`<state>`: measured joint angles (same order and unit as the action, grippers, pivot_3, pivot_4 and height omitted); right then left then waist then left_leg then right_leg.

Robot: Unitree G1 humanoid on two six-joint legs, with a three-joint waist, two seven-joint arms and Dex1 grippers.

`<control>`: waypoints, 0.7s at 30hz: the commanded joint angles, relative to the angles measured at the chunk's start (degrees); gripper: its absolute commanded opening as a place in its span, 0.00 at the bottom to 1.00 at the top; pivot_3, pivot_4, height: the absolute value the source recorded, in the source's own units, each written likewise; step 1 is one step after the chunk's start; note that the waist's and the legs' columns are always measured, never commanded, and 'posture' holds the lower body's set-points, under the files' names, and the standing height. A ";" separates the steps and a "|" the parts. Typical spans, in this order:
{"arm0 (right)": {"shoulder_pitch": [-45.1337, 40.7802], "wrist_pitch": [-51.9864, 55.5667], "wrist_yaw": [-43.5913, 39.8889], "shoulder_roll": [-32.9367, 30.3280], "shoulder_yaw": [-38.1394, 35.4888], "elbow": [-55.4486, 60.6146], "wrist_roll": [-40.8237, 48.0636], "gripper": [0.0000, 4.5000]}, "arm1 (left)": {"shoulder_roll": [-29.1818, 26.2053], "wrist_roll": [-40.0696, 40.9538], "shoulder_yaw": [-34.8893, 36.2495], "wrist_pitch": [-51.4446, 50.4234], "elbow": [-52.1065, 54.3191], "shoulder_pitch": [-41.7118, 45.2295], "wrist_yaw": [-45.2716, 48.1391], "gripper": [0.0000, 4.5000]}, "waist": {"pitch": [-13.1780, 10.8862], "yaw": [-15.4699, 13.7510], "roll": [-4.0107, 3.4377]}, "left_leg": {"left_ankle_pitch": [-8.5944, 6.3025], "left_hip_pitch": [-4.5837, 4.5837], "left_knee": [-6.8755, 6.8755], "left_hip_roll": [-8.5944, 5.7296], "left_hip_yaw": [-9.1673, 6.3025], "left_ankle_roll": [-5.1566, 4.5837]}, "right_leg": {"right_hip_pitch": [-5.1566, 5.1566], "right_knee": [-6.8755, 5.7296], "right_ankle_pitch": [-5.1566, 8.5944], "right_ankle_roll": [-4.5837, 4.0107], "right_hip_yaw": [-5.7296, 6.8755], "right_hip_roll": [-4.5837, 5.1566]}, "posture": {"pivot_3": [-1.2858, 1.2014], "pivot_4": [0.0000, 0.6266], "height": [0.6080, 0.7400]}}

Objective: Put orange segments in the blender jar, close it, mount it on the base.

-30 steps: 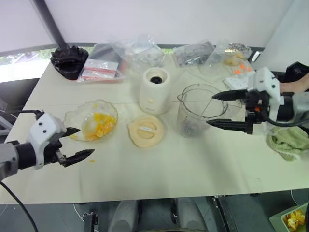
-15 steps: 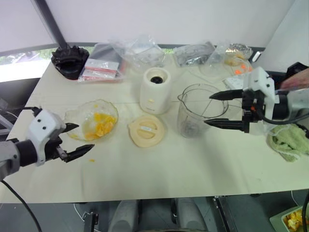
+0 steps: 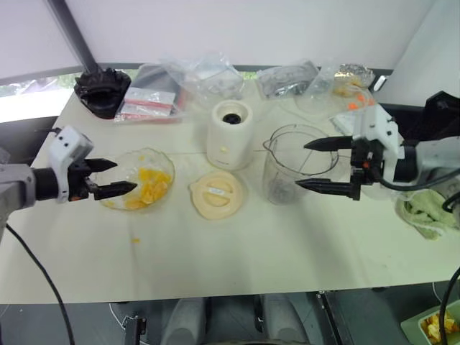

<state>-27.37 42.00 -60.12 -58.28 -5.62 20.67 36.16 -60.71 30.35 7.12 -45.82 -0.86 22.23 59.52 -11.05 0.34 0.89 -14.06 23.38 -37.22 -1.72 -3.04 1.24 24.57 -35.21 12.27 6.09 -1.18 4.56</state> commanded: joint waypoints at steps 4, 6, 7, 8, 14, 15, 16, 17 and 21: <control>0.73 0.21 1.31 -0.26 -2.97 2.95 0.99 0.99 | 5.29 -8.84 -9.92 3.22 -8.91 6.39 -1.59 1.00 | -0.01 0.35 0.02 | 0.00 -0.02 -0.02 0.00 0.01 0.00 | -0.01 -0.04 -0.08 0.14 -0.01 0.00 | 0.52 0.24 1.00; 1.02 0.55 1.47 -0.50 -3.32 3.45 1.27 0.99 | 6.91 -10.75 -11.47 3.84 -10.96 7.48 -2.20 1.00 | -0.01 0.53 0.03 | 0.00 -0.02 -0.02 0.01 0.00 0.00 | 0.00 -0.07 -0.08 0.15 -0.02 -0.02 | 0.52 0.24 1.00; 1.37 0.73 1.49 -0.74 -3.61 3.76 1.38 0.99 | 8.02 -11.83 -12.22 4.48 -12.18 8.09 -2.81 1.00 | -0.01 0.48 0.03 | 0.00 -0.02 -0.01 0.01 0.00 0.00 | 0.00 -0.07 -0.09 0.16 -0.02 -0.02 | 0.52 0.24 1.00; 1.71 0.89 1.50 -0.93 -3.88 4.00 1.46 0.99 | 8.89 -12.68 -12.68 4.77 -13.26 8.65 -3.33 1.00 | -0.01 0.36 0.03 | 0.00 -0.02 -0.01 0.01 -0.01 0.00 | 0.01 -0.08 -0.10 0.17 -0.01 -0.02 | 0.52 0.24 1.00; 3.69 2.63 2.88 -1.12 -6.13 6.32 2.77 0.99 | 15.45 -18.45 -13.29 6.07 -23.70 14.33 -10.08 1.00 | -0.01 0.16 0.06 | 0.00 0.00 -0.13 -0.01 -0.07 -0.01 | -0.01 -0.15 -0.11 0.20 0.01 -0.01 | 0.52 0.24 1.00; 3.76 2.74 3.13 -1.05 -6.20 6.46 2.78 0.99 | 16.22 -18.96 -13.25 5.86 -25.16 15.23 -10.60 1.00 | -0.01 0.19 0.06 | 0.00 0.01 -0.15 -0.01 -0.07 -0.01 | -0.01 -0.15 -0.11 0.20 0.01 -0.01 | 0.52 0.24 1.00; 3.92 2.76 3.29 -1.03 -6.24 6.56 2.73 0.99 | 17.07 -19.08 -12.99 5.59 -26.65 16.12 -10.86 1.00 | -0.01 0.21 0.07 | 0.00 0.01 -0.17 -0.01 -0.06 -0.01 | -0.02 -0.17 -0.11 0.20 0.00 0.00 | 0.52 0.24 1.00; 4.02 2.76 3.42 -1.03 -6.22 6.64 2.70 0.99 | 17.86 -19.11 -12.60 5.08 -28.20 17.05 -11.26 1.00 | 0.00 0.23 0.07 | 0.00 0.01 -0.17 -0.01 -0.06 -0.01 | -0.02 -0.17 -0.12 0.20 0.00 0.00 | 0.52 0.24 1.00; 4.29 2.85 3.77 -1.23 -6.36 6.90 2.87 0.99 | 20.13 -17.94 -10.65 2.40 -32.66 20.01 -11.17 1.00 | 0.00 0.24 0.07 | 0.00 0.00 -0.21 -0.02 -0.08 -0.01 | -0.02 -0.24 -0.12 0.22 0.01 -0.01 | 0.52 0.24 1.00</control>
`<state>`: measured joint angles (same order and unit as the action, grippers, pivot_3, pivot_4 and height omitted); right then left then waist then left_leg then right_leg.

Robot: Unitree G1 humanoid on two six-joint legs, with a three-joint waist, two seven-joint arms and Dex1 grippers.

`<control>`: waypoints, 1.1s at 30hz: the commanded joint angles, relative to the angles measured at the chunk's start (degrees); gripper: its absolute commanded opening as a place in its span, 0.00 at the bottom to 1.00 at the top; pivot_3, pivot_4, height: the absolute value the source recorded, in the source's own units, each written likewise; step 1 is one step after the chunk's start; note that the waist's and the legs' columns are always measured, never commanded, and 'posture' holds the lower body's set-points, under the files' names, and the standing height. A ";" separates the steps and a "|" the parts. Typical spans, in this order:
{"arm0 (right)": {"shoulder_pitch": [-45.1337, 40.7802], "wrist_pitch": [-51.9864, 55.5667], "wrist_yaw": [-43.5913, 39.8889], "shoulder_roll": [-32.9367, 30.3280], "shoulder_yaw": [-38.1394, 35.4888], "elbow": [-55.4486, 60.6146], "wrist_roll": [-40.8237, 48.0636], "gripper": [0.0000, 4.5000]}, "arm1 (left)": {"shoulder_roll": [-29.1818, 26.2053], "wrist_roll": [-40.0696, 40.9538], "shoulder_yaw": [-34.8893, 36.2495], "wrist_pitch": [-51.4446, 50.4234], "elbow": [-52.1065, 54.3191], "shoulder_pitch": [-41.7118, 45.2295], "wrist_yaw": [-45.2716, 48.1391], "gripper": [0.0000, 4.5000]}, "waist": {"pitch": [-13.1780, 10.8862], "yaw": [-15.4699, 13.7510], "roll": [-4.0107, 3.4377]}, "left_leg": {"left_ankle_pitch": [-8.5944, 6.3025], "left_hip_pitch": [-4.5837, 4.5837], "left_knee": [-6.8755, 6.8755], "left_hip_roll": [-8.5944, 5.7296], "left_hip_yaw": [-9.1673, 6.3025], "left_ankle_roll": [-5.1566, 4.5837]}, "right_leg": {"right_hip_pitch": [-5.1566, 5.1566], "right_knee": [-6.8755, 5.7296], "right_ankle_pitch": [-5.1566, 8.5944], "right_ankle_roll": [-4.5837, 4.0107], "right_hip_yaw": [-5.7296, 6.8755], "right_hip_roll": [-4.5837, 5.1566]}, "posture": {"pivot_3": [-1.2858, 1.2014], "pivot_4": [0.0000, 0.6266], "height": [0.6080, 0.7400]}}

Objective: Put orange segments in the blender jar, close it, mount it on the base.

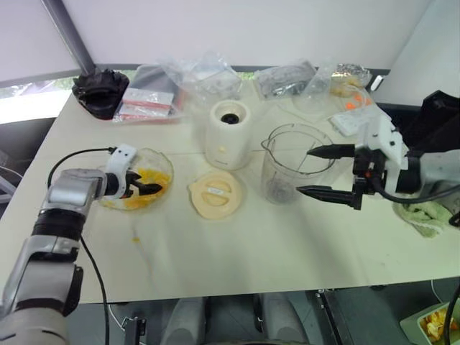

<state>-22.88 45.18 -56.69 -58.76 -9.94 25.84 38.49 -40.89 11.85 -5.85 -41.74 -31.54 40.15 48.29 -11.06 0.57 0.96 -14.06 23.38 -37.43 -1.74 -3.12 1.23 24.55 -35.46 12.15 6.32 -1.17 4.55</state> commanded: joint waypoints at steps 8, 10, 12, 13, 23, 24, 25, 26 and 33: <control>0.20 -0.13 0.07 -2.02 -2.30 1.88 0.52 0.99 | 0.00 3.56 6.68 -8.38 -4.54 4.95 1.82 1.00 | 0.00 0.09 0.00 | 0.00 -0.01 0.00 0.00 -0.02 0.00 | 0.01 -0.04 -0.01 0.02 0.01 0.00 | 0.52 0.24 1.00; 0.11 -0.22 -0.04 -2.19 -2.15 1.69 0.43 0.99 | 0.21 4.34 7.99 -11.38 -4.25 5.21 1.12 1.00 | 0.00 0.10 0.00 | 0.00 0.00 -0.01 0.00 -0.02 0.00 | 0.01 -0.04 -0.01 0.02 0.01 0.00 | 0.52 0.24 1.00; 0.04 -0.29 -0.13 -2.31 -1.98 1.60 0.30 0.99 | 1.00 5.67 10.26 -16.98 -3.84 5.62 -1.33 1.00 | 0.00 0.11 0.00 | 0.00 0.00 -0.01 0.00 -0.04 0.00 | 0.01 -0.05 -0.01 0.02 0.01 0.00 | 0.52 0.24 1.00; -0.09 -0.37 -0.18 -2.39 -1.81 1.53 0.16 0.99 | 1.31 5.92 10.68 -18.74 -3.02 5.52 -2.25 1.00 | 0.00 0.11 0.00 | 0.00 -0.01 -0.01 0.00 -0.08 0.00 | 0.01 -0.05 -0.01 0.03 0.01 0.00 | 0.52 0.24 1.00; -0.19 -1.16 0.29 -1.67 -0.62 1.36 -0.71 0.99 | 6.62 7.49 17.39 -33.40 4.52 5.54 -15.02 1.00 | 0.00 0.05 0.01 | 0.00 -0.01 -0.05 -0.03 -0.20 0.01 | 0.00 -0.06 -0.08 0.14 0.00 0.02 | 0.52 0.24 1.00; -0.22 -1.25 0.34 -1.60 -0.55 1.31 -0.78 0.99 | 7.31 7.35 18.27 -34.20 4.38 5.91 -16.62 1.00 | 0.00 0.05 0.01 | 0.00 0.00 -0.05 -0.03 -0.20 0.01 | 0.00 -0.06 -0.08 0.14 0.00 0.02 | 0.52 0.24 1.00; -0.23 -1.30 0.35 -1.55 -0.53 1.28 -0.82 0.99 | 7.80 7.27 18.95 -34.82 4.33 6.13 -17.81 1.00 | 0.00 0.04 0.01 | 0.00 -0.01 -0.05 -0.03 -0.22 0.01 | 0.00 -0.07 -0.08 0.14 0.00 0.02 | 0.52 0.24 1.00; -0.24 -1.41 0.42 -1.44 -0.44 1.31 -0.96 0.99 | 8.22 6.96 19.30 -34.90 4.10 6.36 -19.09 1.00 | 0.00 0.05 0.01 | 0.00 -0.01 -0.05 -0.03 -0.22 0.01 | 0.00 -0.07 -0.08 0.15 0.00 0.02 | 0.52 0.24 1.00; 1.28 -2.36 1.39 -0.74 -0.68 2.13 -1.99 0.99 | 9.35 4.25 17.67 -33.87 1.73 6.60 -24.99 1.00 | 0.01 0.04 0.01 | 0.01 -0.03 -0.03 -0.27 -0.26 0.02 | 0.00 -0.08 -0.08 0.15 0.00 0.06 | 0.52 0.24 1.00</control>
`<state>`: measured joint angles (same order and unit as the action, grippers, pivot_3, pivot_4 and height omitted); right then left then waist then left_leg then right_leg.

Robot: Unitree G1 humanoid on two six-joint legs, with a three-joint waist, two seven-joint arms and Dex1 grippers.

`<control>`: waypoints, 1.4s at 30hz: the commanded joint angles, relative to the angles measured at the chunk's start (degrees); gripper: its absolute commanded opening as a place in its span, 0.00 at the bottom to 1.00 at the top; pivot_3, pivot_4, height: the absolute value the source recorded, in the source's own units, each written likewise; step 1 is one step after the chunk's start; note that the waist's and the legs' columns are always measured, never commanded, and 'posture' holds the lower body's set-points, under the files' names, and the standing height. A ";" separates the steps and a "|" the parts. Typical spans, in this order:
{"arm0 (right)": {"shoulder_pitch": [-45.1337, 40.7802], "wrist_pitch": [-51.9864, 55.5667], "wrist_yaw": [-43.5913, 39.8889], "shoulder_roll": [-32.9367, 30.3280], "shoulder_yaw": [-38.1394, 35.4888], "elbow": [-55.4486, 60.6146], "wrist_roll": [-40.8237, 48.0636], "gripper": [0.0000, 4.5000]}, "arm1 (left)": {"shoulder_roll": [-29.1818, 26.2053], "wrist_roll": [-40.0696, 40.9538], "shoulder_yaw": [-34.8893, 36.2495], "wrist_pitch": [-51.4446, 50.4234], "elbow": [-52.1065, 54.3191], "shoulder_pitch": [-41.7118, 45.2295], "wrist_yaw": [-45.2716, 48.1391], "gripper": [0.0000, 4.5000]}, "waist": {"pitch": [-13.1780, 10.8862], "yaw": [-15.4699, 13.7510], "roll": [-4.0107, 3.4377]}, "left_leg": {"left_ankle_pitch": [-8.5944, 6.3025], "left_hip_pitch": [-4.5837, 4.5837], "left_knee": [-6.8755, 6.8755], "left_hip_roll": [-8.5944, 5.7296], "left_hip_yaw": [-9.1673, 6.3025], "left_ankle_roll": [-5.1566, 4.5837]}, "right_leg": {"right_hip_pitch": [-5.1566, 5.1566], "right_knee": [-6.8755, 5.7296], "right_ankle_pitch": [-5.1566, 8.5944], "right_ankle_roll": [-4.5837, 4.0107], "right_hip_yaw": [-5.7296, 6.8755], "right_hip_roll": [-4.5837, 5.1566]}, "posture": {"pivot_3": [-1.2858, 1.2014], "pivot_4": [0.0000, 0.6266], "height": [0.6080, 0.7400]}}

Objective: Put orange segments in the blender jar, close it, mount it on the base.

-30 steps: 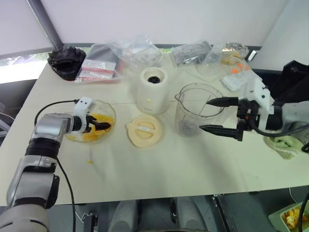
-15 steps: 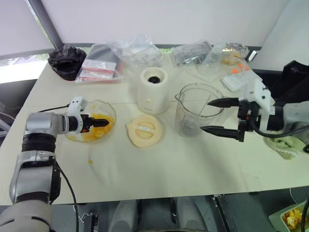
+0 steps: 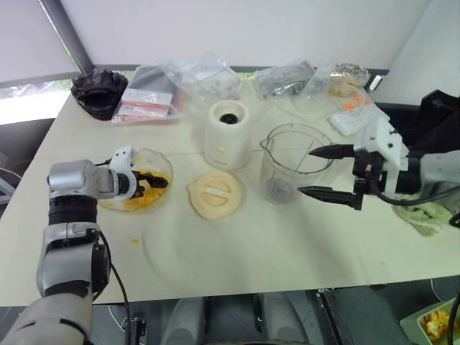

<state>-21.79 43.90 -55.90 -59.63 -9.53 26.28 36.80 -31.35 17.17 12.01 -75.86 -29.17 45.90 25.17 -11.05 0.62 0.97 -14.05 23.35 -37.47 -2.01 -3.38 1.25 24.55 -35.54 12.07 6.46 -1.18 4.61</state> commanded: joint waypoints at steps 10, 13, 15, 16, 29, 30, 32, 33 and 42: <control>1.59 -1.40 2.46 0.56 -1.86 2.69 -0.28 0.99 | -0.17 -2.50 -3.81 0.88 -2.96 2.01 -2.12 1.00 | 0.02 -0.01 -0.02 | 0.03 -0.07 -0.01 -0.04 -0.01 0.05 | -0.04 -0.09 -0.01 0.02 -0.04 0.06 | 0.52 0.24 1.00; 1.64 -1.46 2.71 0.46 -1.75 2.76 -0.40 0.99 | -0.17 -2.36 -4.57 0.53 -2.36 1.63 -1.59 1.00 | 0.04 -0.02 -0.04 | 0.03 -0.08 -0.02 -0.04 -0.01 0.06 | -0.05 -0.11 -0.01 0.02 -0.04 0.06 | 0.52 0.24 1.00; 1.60 -1.50 2.68 0.34 -1.71 2.66 -0.41 0.99 | -0.11 -2.30 -5.02 0.01 -1.59 1.20 -1.52 1.00 | 0.04 -0.02 -0.04 | 0.04 -0.09 -0.03 -0.04 -0.01 0.06 | -0.06 -0.13 -0.01 0.02 -0.05 0.06 | 0.52 0.24 1.00; 1.54 -1.53 2.64 0.26 -1.65 2.61 -0.44 0.99 | -0.08 -2.19 -5.12 -0.20 -1.29 0.99 -1.48 1.00 | 0.04 -0.01 -0.04 | 0.04 -0.09 -0.03 -0.05 -0.01 0.06 | -0.06 -0.13 -0.01 0.02 -0.05 0.06 | 0.52 0.24 1.00; -0.12 -1.76 2.12 0.20 -0.57 2.03 -1.25 1.00 | 0.13 -1.68 -4.64 -0.62 0.81 -0.92 -1.67 0.60 | 0.04 -0.02 -0.04 | 0.04 -0.09 -0.04 -0.05 -0.02 0.06 | -0.06 -0.14 -0.01 0.02 -0.05 0.07 | 0.52 0.24 1.00; -0.09 -1.75 2.27 0.34 -0.60 2.11 -1.29 1.00 | 0.02 -1.62 -4.62 -0.71 0.90 -0.94 -1.59 0.60 | 0.04 -0.03 -0.04 | 0.04 -0.09 -0.04 -0.05 -0.01 0.06 | -0.06 -0.13 -0.01 0.02 -0.05 0.08 | 0.52 0.24 1.00; 0.13 -1.73 2.60 0.62 -0.64 2.38 -1.35 1.00 | -0.34 -1.59 -4.60 -0.62 0.79 -0.78 -1.37 0.60 | 0.05 -0.02 -0.03 | 0.04 -0.09 -0.04 -0.05 -0.01 0.06 | -0.06 -0.13 -0.01 0.02 -0.06 0.08 | 0.52 0.24 1.00; 0.28 -1.74 2.72 0.70 -0.70 2.52 -1.34 1.00 | -0.46 -1.59 -4.57 -0.55 0.66 -0.67 -1.31 0.60 | 0.04 -0.02 -0.03 | 0.04 -0.09 -0.04 -0.05 -0.01 0.06 | -0.06 -0.13 -0.01 0.02 -0.06 0.08 | 0.52 0.24 1.00; 1.59 -1.83 3.94 1.36 -0.79 3.43 -1.59 1.00 | -1.39 -1.78 -4.43 0.09 -0.01 -0.25 -0.99 0.40 | 0.05 0.03 -0.03 | 0.04 -0.09 -0.04 -0.05 -0.02 0.06 | -0.06 -0.13 -0.01 0.02 -0.05 0.08 | 0.52 0.24 1.00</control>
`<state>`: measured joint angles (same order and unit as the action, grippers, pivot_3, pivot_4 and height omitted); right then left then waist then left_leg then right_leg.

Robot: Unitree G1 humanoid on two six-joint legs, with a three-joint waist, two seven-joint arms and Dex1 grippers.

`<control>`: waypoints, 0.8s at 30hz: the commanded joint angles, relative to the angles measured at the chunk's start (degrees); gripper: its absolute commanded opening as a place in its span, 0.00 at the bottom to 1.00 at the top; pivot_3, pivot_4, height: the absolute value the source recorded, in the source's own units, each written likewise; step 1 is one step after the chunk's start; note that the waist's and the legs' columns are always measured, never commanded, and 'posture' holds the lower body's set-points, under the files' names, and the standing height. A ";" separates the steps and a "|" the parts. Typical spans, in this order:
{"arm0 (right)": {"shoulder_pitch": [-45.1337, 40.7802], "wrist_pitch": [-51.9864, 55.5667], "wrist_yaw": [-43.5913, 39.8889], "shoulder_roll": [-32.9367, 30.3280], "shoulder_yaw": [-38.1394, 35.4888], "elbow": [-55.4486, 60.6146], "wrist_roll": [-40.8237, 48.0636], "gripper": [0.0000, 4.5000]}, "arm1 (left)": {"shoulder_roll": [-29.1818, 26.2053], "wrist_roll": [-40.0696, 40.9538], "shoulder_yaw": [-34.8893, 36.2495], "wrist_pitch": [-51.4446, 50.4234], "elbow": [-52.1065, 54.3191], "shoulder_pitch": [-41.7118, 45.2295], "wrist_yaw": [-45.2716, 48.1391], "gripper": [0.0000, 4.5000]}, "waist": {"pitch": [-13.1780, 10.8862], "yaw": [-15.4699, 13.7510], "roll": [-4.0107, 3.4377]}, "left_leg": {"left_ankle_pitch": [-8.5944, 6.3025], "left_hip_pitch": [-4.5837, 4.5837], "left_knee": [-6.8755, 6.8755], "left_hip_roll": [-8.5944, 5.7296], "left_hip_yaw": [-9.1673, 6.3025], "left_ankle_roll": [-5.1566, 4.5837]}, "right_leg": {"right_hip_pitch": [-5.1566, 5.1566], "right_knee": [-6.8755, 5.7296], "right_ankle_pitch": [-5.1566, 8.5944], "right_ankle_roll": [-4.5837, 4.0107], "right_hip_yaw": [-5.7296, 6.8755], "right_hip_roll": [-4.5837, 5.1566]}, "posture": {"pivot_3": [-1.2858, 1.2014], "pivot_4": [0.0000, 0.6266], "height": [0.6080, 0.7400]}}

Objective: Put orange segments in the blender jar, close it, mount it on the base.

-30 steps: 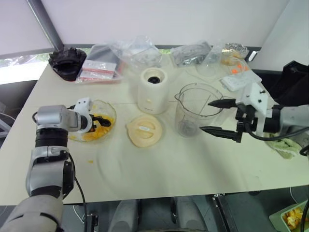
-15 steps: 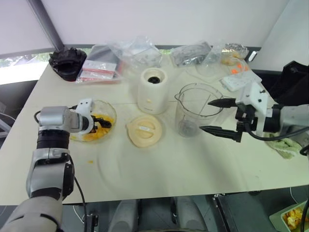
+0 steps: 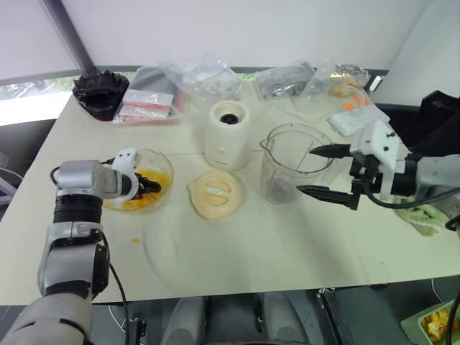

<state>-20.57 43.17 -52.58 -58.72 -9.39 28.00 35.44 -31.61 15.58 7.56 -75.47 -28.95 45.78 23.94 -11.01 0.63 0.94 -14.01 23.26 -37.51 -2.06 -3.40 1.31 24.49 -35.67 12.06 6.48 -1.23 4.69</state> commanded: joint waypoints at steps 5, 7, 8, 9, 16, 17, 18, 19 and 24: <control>0.47 -1.17 0.83 0.70 -0.85 1.74 -0.51 1.00 | -2.20 0.81 3.41 -1.34 0.04 -0.73 -0.17 0.31 | -0.01 0.03 0.01 | 0.00 0.01 0.00 0.00 -0.01 0.00 | 0.01 0.00 0.00 0.00 0.00 0.00 | 0.52 0.24 1.00; 0.41 -1.17 0.73 0.65 -0.85 1.67 -0.59 1.00 | -2.43 1.67 5.61 -1.94 0.73 -1.06 -0.19 0.31 | -0.01 0.04 0.01 | 0.00 0.01 0.01 0.01 -0.01 0.00 | 0.01 0.01 0.00 0.00 0.00 0.00 | 0.52 0.24 1.00; 0.44 -1.15 0.67 0.58 -0.89 1.65 -0.61 1.00 | -2.44 2.50 7.48 -2.11 1.49 -1.33 -0.16 0.31 | -0.01 0.03 0.01 | 0.00 0.01 0.00 0.01 -0.02 0.00 | 0.01 0.00 0.00 0.00 0.01 0.00 | 0.52 0.24 1.00; 0.44 -1.13 0.59 0.50 -0.95 1.59 -0.61 1.00 | -2.40 3.30 9.30 -2.20 1.97 -1.49 -0.18 0.31 | -0.01 0.03 0.02 | 0.00 0.01 0.00 0.01 -0.02 0.00 | 0.01 0.01 0.00 0.00 0.01 0.00 | 0.52 0.24 1.00; -0.26 -1.45 -0.79 -0.31 -0.53 0.23 -1.32 1.00 | -1.22 9.13 23.52 -6.77 12.35 -7.14 -1.53 0.31 | -0.02 0.02 0.03 | 0.00 0.02 0.01 0.03 -0.04 0.00 | 0.02 0.01 0.00 0.00 0.01 0.03 | 0.52 0.24 1.00; -0.58 -1.54 -1.04 -0.33 -0.35 -0.07 -1.45 1.00 | -0.83 9.70 24.85 -7.28 13.80 -7.90 -1.78 0.31 | -0.02 0.02 0.03 | 0.00 0.02 0.01 0.03 -0.04 0.00 | 0.02 0.01 0.00 0.00 0.01 0.03 | 0.52 0.24 1.00; -0.99 -1.57 -1.31 -0.32 -0.15 -0.34 -1.50 1.00 | -0.79 10.22 25.42 -7.40 15.60 -9.13 -1.65 0.31 | -0.02 0.01 0.03 | 0.00 0.02 0.01 0.03 -0.03 0.00 | 0.02 0.01 0.00 0.00 0.00 0.04 | 0.52 0.24 1.00; -1.44 -1.67 -1.53 -0.24 0.12 -0.68 -1.67 1.00 | -1.20 10.66 24.46 -6.62 18.23 -11.11 -0.85 0.31 | -0.02 0.00 0.03 | 0.00 0.02 0.00 0.03 -0.04 0.00 | 0.02 0.01 0.00 0.00 0.01 0.04 | 0.52 0.24 1.00; -3.30 -2.28 -2.16 0.40 1.71 -1.80 -2.48 1.00 | -6.34 12.26 15.71 -0.74 27.63 -18.23 6.62 0.31 | -0.02 -0.01 0.04 | 0.00 0.02 0.01 0.04 -0.03 0.02 | 0.02 0.03 0.01 -0.02 -0.01 0.05 | 0.52 0.24 1.00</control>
<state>-22.26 42.00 -54.49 -58.11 -7.04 25.65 33.19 -35.03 26.99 25.97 -79.39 -5.31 27.31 27.45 -11.03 0.62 0.98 -14.01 23.28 -37.50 -2.02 -3.43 1.33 24.51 -35.63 12.07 6.45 -1.24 4.74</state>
